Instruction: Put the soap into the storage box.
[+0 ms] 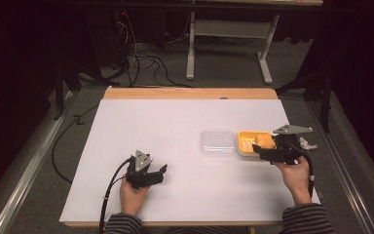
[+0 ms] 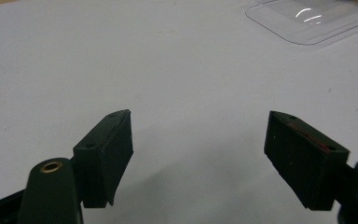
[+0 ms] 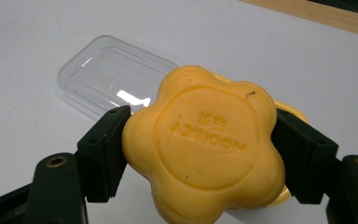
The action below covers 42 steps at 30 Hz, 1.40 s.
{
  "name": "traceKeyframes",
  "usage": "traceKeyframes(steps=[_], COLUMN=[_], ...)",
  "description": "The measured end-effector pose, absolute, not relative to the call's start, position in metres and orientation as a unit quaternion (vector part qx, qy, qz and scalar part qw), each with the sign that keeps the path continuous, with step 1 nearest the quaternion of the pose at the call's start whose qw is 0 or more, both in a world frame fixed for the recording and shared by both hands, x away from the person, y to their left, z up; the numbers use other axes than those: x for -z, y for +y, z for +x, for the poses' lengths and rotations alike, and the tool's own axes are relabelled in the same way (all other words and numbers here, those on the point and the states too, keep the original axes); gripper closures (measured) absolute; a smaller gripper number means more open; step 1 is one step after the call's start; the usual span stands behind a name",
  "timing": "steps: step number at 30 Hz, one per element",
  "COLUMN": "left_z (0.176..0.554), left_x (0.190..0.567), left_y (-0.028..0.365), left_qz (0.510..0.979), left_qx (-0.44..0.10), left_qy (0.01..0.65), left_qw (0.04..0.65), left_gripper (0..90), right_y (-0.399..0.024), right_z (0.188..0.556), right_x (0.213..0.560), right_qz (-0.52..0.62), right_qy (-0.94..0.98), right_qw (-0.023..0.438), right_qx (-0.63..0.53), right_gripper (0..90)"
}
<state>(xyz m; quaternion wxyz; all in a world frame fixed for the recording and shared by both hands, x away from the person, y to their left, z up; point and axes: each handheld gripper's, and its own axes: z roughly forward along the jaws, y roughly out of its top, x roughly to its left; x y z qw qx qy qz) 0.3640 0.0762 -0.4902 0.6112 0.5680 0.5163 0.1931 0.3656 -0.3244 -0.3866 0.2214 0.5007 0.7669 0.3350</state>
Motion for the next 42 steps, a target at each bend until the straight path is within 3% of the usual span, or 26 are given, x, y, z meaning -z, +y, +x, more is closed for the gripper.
traceKeyframes(steps=[42], left_z=[0.364], left_x=[0.490], left_y=[0.076], left_qz=[0.570], left_qx=[-0.193], left_qy=[0.516], left_qw=[0.610], left_gripper=[24.3], right_y=[-0.323], right_z=[0.419], right_x=[0.423], right_qz=[0.547], right_qy=[0.767], right_qw=[0.205], right_qx=[-0.266], right_gripper=[27.2])
